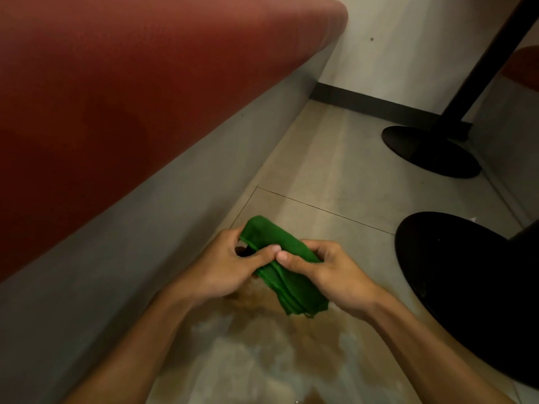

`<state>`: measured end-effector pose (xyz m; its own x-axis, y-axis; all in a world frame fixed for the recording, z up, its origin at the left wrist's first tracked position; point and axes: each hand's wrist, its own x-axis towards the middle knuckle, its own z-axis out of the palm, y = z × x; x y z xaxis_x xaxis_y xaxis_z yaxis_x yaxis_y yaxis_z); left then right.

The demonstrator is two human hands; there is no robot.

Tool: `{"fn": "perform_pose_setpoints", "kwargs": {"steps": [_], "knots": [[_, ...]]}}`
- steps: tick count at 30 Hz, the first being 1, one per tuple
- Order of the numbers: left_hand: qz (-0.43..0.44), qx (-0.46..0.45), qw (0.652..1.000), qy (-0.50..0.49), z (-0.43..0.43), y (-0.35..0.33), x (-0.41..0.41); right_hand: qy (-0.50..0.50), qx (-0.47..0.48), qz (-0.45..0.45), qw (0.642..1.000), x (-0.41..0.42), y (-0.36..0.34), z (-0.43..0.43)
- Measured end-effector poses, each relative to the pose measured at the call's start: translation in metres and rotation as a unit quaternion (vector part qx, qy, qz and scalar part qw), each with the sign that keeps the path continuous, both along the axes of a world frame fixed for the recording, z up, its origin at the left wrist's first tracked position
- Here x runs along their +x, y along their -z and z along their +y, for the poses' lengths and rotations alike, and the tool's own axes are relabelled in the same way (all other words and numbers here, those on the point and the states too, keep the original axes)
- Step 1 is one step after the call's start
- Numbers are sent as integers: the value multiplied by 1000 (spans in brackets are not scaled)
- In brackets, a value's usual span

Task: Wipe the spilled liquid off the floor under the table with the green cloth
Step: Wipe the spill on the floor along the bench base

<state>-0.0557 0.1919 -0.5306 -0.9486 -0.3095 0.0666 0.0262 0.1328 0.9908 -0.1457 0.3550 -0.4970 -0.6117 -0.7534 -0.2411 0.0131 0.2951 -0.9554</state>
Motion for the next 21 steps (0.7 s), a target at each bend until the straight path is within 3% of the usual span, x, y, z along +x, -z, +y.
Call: {"fn": "perform_pose_setpoints", "kwargs": {"steps": [4,6,8,11,14,18,21], "knots": [[-89,-96,978,-161,-18,29,1,111,-7,27,993,-43,-1,-1],[-131,-171,957,-196,-27,49,17,148,61,119,980,-81,11,6],[-156,-252,940,-169,-32,69,28,178,173,224,942,-118,30,16],[-187,-302,928,-117,-39,88,19,215,283,290,888,-149,66,25],[-246,-349,901,-77,-49,101,2,193,386,357,829,-143,102,27],[-307,-388,868,-39,-51,108,-6,155,390,410,810,-110,144,9],[-310,-391,866,-38,-49,108,-7,170,393,364,827,-90,151,-21]]}}
